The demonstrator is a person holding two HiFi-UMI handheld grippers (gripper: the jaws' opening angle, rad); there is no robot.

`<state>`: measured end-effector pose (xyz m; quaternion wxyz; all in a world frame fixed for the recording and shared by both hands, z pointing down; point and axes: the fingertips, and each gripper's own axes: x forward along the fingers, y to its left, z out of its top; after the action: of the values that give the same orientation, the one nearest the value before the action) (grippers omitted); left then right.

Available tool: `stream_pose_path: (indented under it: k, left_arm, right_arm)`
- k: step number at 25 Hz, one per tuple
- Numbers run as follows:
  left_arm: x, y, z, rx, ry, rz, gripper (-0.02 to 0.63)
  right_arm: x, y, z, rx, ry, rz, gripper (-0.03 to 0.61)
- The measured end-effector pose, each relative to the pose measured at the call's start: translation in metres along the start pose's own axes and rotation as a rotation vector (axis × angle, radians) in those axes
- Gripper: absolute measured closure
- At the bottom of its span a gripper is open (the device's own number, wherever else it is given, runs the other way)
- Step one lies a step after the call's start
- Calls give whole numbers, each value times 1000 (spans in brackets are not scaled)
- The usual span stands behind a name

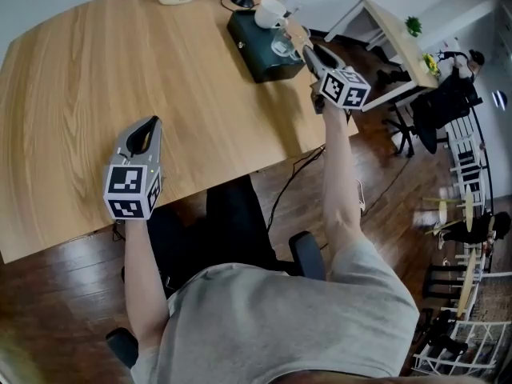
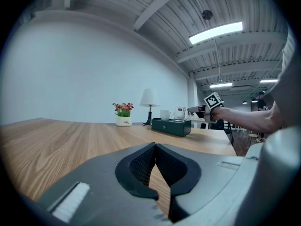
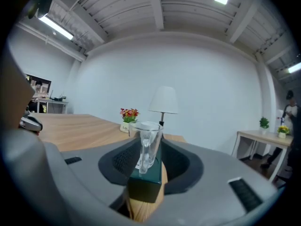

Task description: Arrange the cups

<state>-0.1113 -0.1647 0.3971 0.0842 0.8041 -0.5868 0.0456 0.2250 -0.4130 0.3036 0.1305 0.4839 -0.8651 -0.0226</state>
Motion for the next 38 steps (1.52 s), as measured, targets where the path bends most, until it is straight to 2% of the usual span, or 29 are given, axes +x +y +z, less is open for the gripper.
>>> stream_pose_path:
  k: [2, 3, 5, 9, 10, 12, 17, 20, 30, 38]
  left_arm:
    - [0, -1, 0, 2, 3, 1, 603]
    - [1, -2, 0, 4, 3, -2, 603]
    - [3, -3, 2, 6, -1, -10, 603]
    - [2, 1, 0, 5, -3, -2, 603]
    - [1, 2, -1, 7, 0, 3, 603]
    - [2, 0, -1, 6, 0, 6, 603]
    - [3, -7, -2, 8, -3, -35, 603]
    - [-2, -8, -1, 15, 2, -65, 603]
    - [1, -9, 0, 2, 4, -54, 603]
    - [8, -29, 0, 7, 9, -88, 603]
  right_arm:
    - [-21, 10, 10, 40, -66, -7, 429]
    - [-34, 29, 18, 65, -124, 36, 477]
    - [-53, 97, 31, 93, -230, 195, 486]
    - [-60, 268, 21, 68, -277, 568, 486]
    - [-59, 301, 16, 54, -277, 629, 486]
    - [-56, 342, 9, 17, -263, 694, 486]
    - [-61, 371, -10, -47, -219, 724, 486]
    - [-66, 372, -19, -31, -193, 710, 485]
    - [-69, 372, -26, -62, -138, 727, 485]
    - [-72, 376, -25, -52, -149, 742, 485]
